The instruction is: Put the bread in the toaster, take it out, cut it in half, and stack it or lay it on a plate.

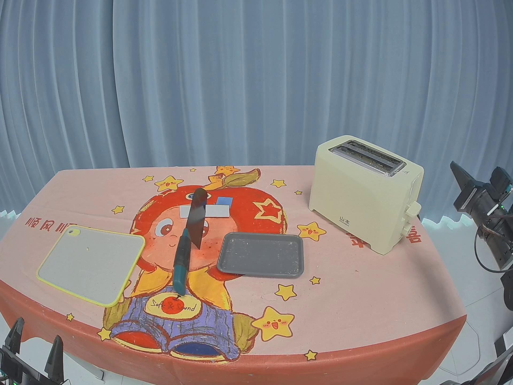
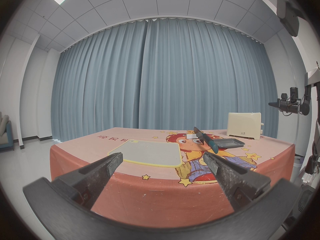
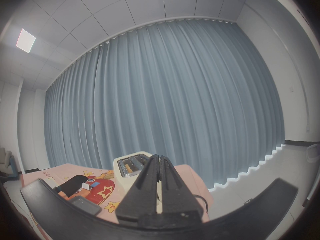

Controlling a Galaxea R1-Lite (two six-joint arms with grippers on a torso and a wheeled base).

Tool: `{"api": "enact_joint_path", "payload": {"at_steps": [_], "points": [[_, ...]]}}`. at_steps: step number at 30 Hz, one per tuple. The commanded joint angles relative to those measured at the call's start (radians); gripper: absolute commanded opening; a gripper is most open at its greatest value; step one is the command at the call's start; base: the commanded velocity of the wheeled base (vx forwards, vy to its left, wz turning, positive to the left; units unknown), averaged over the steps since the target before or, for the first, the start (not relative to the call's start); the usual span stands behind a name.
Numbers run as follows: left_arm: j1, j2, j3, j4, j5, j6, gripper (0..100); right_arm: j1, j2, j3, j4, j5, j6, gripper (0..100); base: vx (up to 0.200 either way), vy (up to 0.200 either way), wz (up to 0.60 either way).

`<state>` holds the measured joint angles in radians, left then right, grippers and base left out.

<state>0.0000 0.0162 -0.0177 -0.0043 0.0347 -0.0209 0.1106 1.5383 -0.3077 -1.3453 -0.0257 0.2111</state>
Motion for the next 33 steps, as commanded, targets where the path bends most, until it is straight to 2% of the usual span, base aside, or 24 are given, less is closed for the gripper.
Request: {"api": "enact_joint_path", "payload": {"at_steps": [1,11,14,19,33], "points": [[0.000,-0.007,0.018,0.000,0.001,-0.001,100,0.003,-0.049,-0.005,-0.005,-0.002,-0.004,0,0.000,0.000,0.00],[0.000,-0.007,0.018,0.000,0.001,-0.001,100,0.001,-0.063,-0.010,0.003,0.009,-0.006,0,0.000,0.000,0.00],[0.000,-0.007,0.018,0.000,-0.001,-0.001,100,0.009,-0.063,0.005,-0.002,0.010,-0.010,0,0.000,0.000,0.00],[0.000,-0.007,0.018,0.000,-0.001,-0.001,100,0.038,-0.075,0.035,0.003,0.013,-0.052,0,0.000,0.000,0.00],[0.000,-0.007,0.018,0.000,0.001,-0.001,100,0.057,-0.004,0.099,-0.005,0.004,-0.062,0,0.000,0.000,0.00]]}}
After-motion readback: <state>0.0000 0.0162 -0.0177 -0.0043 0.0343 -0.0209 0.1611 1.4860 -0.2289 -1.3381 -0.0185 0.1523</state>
